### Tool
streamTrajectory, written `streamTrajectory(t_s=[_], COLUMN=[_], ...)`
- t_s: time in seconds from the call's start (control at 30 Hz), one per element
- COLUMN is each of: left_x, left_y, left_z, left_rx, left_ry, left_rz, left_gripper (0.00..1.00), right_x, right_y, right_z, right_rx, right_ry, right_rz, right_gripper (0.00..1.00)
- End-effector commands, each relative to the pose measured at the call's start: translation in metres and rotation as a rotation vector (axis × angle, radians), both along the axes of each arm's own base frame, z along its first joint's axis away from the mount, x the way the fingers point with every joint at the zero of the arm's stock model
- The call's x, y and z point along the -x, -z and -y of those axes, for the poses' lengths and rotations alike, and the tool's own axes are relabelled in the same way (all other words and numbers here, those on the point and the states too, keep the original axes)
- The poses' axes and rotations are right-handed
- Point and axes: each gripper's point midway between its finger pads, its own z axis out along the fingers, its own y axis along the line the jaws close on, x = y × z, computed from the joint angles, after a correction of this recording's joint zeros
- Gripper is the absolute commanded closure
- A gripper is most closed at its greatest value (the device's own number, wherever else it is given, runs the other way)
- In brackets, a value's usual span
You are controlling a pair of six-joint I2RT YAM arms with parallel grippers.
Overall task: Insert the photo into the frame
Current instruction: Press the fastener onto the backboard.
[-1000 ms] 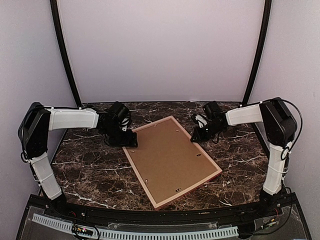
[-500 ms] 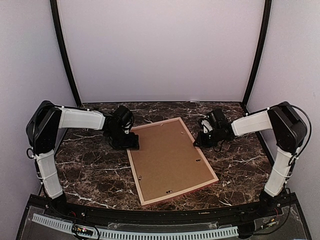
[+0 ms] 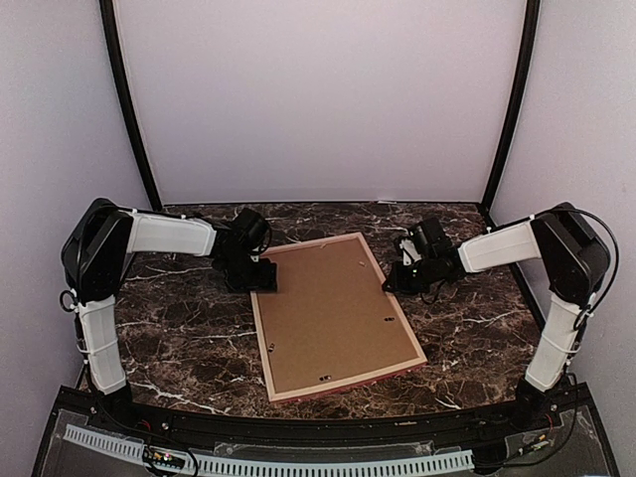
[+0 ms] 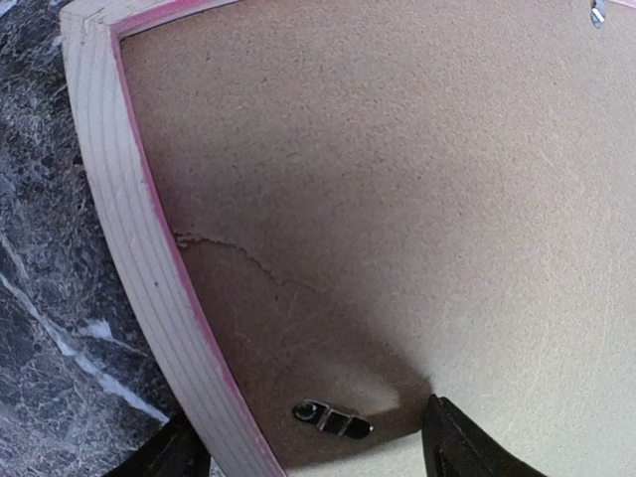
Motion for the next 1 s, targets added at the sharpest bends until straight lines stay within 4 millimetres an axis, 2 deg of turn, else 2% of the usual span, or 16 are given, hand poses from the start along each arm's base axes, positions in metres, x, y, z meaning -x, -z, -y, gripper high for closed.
streamTrajectory(t_s=[0.0,0.27,0.5,0.77,0.97], left_x=[-0.016,-0.021,-0.027,-0.014,0.005], left_y=[-0.002,-0.001,0.001,0.002,0.015], left_z=[-0.005,-0.011,-0.015,-0.016,-0.015], left_rx=[-0.008,-0.010,0.006,0.025,0.051], left_ry=[-0.047,-0.074,-0.090,-0.074,-0.058], left_rz=[0.046,0.063,0.070,0.035,-0.026], left_gripper=[0.28,0.38,0.41,0.56,0.65], right_x=[0.021,0.019,0.018,0.015,0.015], right_y=[0.024,0.024,0.024,0.020,0.018], right_z=[-0.002,-0.003,-0.004,-0.004,-0.004], right_rx=[0.006,0.007,0.010,0.013,0.013], right_ry=[0.009,0.005,0.002,0.004,0.001], right_rz=[-0.121,-0.119,-0.118,-0.109,-0.105], right_gripper=[1.00,1.00,1.00,1.00,1.00])
